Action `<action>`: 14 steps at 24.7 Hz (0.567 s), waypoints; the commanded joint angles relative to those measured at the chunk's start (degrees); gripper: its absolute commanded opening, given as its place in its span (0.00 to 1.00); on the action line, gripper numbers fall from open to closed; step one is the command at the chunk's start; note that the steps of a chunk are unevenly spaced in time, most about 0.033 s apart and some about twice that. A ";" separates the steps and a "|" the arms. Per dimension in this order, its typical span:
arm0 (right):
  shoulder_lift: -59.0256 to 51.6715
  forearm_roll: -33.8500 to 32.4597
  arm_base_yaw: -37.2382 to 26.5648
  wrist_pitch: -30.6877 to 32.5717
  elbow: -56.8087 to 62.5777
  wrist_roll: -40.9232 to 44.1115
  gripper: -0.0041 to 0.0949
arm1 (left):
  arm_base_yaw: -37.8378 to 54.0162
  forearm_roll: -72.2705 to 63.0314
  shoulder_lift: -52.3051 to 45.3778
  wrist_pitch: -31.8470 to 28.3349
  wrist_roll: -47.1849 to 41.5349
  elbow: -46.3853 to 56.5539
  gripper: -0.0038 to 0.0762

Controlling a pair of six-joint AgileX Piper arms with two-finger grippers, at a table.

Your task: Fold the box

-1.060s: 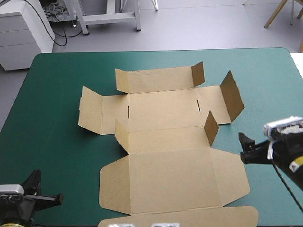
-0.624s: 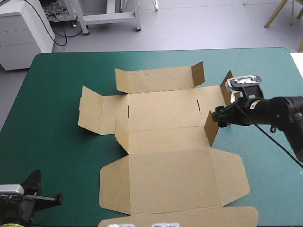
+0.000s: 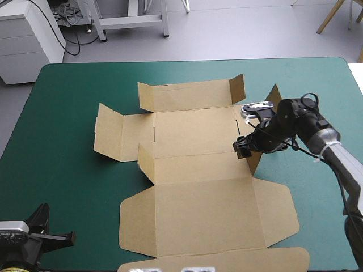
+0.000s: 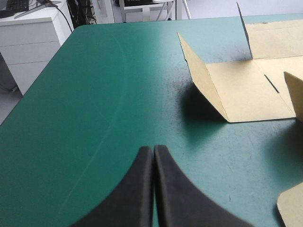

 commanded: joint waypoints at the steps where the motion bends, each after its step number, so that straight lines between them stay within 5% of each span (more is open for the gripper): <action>1: 1.45 -2.32 2.06 0.36 -4.63 1.74 0.80 | 0.09 -0.01 -1.01 -4.51 -0.34 -1.19 0.04; 14: 6.21 -5.43 1.93 4.27 -7.92 2.62 0.80 | 0.09 -0.01 -1.01 -4.51 -0.34 -1.19 0.04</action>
